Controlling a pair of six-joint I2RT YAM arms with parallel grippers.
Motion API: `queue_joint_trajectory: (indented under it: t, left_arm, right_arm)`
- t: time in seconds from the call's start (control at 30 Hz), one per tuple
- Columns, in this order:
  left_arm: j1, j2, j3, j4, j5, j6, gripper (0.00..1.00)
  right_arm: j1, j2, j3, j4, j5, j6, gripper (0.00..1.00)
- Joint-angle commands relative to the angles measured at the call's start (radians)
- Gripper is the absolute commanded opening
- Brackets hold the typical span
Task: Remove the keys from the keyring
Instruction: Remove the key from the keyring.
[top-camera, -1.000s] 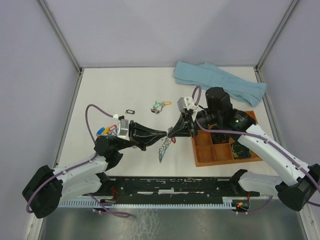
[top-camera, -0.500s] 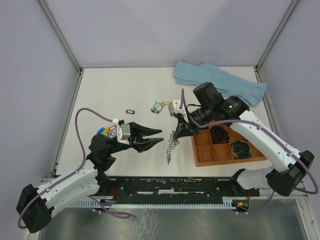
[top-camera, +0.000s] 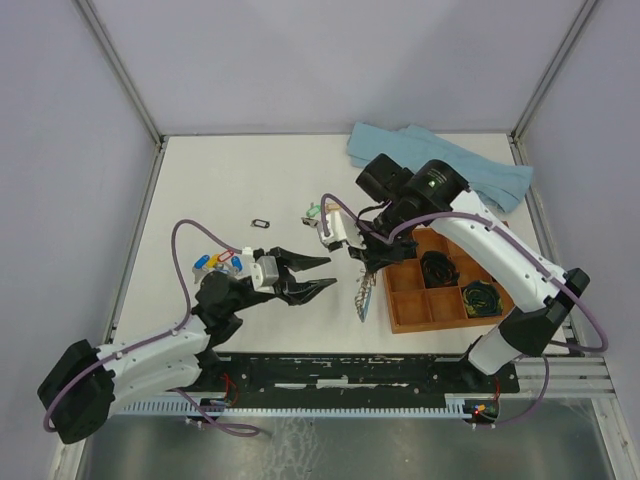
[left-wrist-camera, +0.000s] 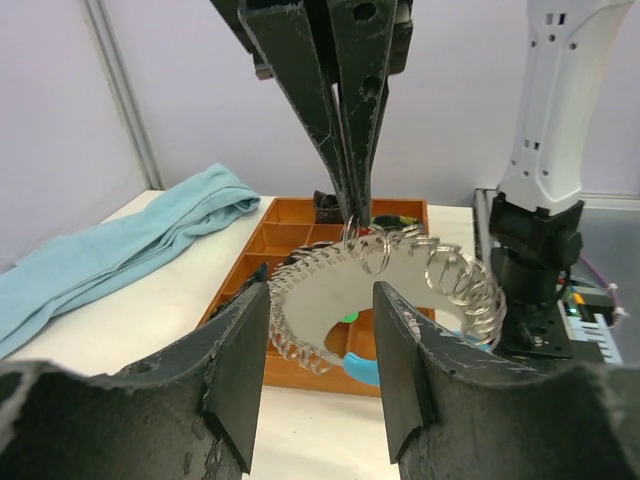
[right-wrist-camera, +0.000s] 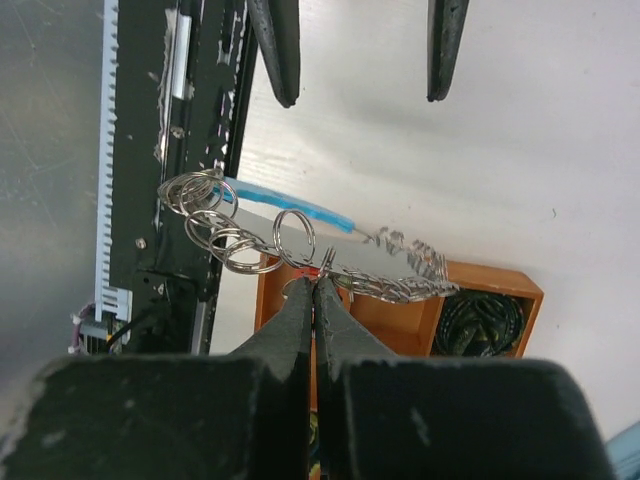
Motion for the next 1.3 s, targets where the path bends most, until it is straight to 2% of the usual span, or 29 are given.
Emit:
queue_joint_trajectory:
  t: [0.0,0.2,0.47,0.7,0.97,1.27]
  left_arm:
    - [-0.017,0.076,-0.030,0.261,-0.091,0.094,0.53]
    - [-0.017,0.224,0.004,0.447,-0.071,0.070,0.52]
    - [-0.017,0.429,0.015,0.704,-0.035,-0.026,0.43]
    - [0.001,0.453,0.010,0.711,-0.050,0.000,0.29]
    - [0.002,0.475,0.036,0.722,0.060,-0.069,0.28]
    - [0.002,0.505,0.036,0.750,0.089,-0.117,0.28]
  right_arm:
    - [0.016,0.045,0.115,-0.115,0.080,-0.026,0.01]
    - [0.024,0.135,0.234,-0.198,0.110,-0.034,0.01]
    - [0.035,0.164,0.275,-0.207,0.158,-0.017,0.01]
    - [0.080,0.133,0.233,-0.180,0.196,-0.021,0.01]
    - [0.108,0.130,0.228,-0.167,0.204,-0.010,0.01]
    - [0.118,0.128,0.237,-0.172,0.186,-0.008,0.01]
